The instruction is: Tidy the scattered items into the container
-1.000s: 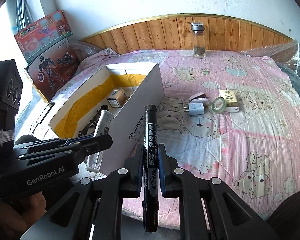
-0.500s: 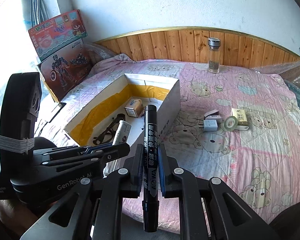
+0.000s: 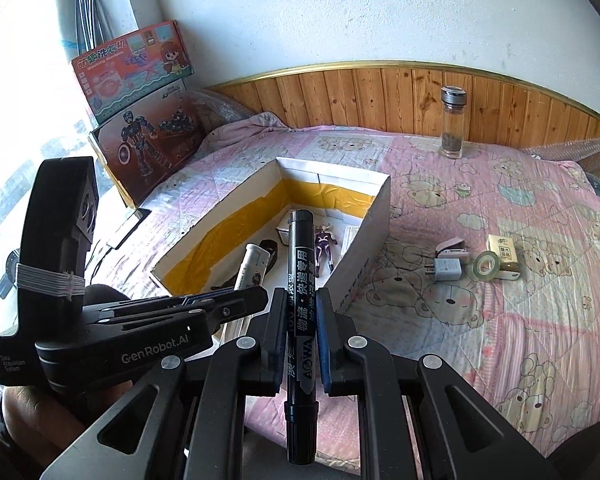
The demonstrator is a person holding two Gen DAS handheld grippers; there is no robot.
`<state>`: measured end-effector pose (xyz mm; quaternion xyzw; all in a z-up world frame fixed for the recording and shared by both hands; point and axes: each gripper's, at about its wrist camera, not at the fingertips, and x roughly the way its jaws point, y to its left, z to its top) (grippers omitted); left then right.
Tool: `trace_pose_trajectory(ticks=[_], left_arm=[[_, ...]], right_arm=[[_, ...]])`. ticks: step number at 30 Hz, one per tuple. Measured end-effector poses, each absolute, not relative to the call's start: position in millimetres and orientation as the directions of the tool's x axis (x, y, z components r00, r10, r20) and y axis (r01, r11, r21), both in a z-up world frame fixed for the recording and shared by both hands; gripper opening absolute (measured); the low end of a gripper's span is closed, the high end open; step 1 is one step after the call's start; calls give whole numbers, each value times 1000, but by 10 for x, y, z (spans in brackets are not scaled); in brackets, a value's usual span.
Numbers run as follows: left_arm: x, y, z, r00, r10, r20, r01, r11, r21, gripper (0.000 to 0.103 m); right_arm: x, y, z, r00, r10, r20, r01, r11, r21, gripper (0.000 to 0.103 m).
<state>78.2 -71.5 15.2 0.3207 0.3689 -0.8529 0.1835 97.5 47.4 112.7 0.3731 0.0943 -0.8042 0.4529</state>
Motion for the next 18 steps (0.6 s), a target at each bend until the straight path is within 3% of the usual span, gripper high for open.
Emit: trace_pose_trajectory(ticks=[18], left_arm=[[913,-1076,92,-722,-135,-678,623,-553,-553,11]], right_arm=[[958,179,1143,-251,-690,-679,829,-515,217,15]])
